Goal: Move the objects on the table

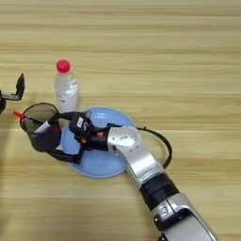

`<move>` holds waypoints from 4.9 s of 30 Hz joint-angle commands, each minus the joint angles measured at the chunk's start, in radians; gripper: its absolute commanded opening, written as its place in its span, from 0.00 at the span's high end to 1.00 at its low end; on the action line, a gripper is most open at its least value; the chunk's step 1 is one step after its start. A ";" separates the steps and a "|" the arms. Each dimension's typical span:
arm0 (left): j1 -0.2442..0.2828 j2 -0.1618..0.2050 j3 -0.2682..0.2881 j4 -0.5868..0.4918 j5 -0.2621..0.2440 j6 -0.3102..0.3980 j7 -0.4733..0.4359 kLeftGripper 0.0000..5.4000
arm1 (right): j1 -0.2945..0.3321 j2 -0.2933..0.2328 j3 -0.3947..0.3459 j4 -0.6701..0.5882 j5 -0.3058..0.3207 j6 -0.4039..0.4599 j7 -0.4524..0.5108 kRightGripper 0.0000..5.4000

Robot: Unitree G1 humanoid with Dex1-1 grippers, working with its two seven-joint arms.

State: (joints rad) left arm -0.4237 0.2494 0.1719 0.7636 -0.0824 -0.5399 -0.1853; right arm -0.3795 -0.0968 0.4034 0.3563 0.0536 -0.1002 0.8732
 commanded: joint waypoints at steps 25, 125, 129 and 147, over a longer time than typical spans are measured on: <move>-0.016 0.003 0.002 0.012 -0.009 0.013 -0.023 0.00 | -0.096 0.124 0.032 0.186 -0.119 -0.120 -0.156 0.11; -0.029 0.008 0.004 0.029 0.000 -0.002 -0.025 0.00 | 0.035 -0.169 -0.174 -0.301 0.086 0.088 0.025 0.10; -0.023 0.007 0.003 0.021 -0.001 -0.001 -0.029 0.00 | 0.085 -0.252 -0.247 -0.352 0.116 0.109 0.017 0.10; -0.017 0.013 0.003 0.011 0.005 -0.002 -0.029 0.00 | 0.163 -0.361 -0.356 -0.340 0.172 0.127 0.008 0.10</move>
State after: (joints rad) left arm -0.4455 0.2500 0.1800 0.7844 -0.0846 -0.5423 -0.2109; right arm -0.2236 -0.4643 0.0207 0.0379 0.2210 0.0158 0.8689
